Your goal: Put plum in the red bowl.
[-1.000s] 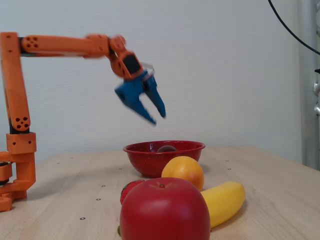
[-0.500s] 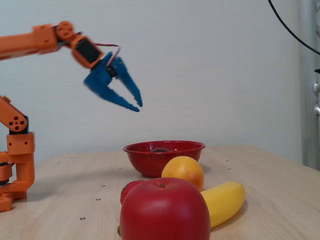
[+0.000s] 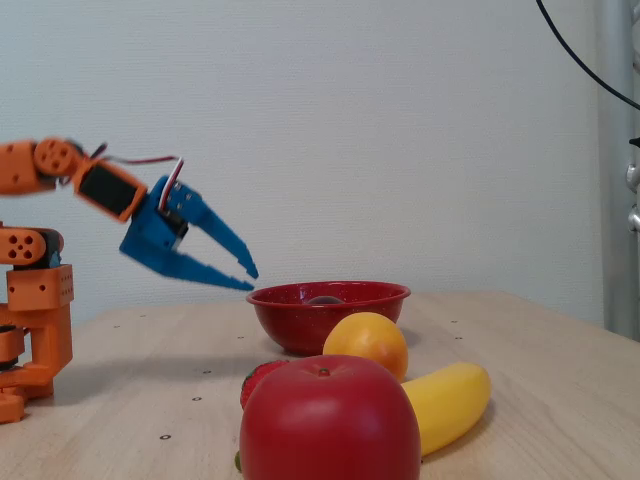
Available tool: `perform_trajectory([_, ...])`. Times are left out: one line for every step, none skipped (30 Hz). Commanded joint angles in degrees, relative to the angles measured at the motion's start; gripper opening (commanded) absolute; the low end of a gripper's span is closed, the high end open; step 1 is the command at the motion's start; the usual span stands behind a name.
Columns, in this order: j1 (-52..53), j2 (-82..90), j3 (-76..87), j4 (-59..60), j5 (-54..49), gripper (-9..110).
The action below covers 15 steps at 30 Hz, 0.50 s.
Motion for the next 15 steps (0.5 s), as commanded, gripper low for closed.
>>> perform_trajectory([-1.32,3.78,0.44,-3.96,1.49,0])
perform_trajectory([-1.58,5.19,2.20,-4.66,1.49,0])
perform_trajectory([-1.93,6.33,3.96,-5.80,1.49,0])
perform_trajectory([-2.29,7.29,5.54,-6.77,1.58,0])
perform_trajectory([-2.55,8.26,6.86,-7.29,1.85,0])
perform_trajectory([-2.90,9.23,8.17,-8.00,1.85,0])
perform_trajectory([-3.25,10.28,9.58,-8.61,1.85,0])
perform_trajectory([-3.60,11.16,10.81,-8.96,1.85,0])
perform_trajectory([-3.78,11.25,11.78,-9.93,1.85,0])
perform_trajectory([-3.96,11.25,12.83,-10.72,1.85,0])
perform_trajectory([-4.13,11.25,13.71,-11.34,1.93,0])
perform_trajectory([-4.31,11.34,13.71,-10.55,1.32,0])
perform_trajectory([-4.31,11.34,13.71,-9.49,0.79,0])
perform_trajectory([-4.13,11.34,13.71,-8.35,0.35,0])
perform_trajectory([-3.96,11.34,13.71,-7.47,-0.26,0])
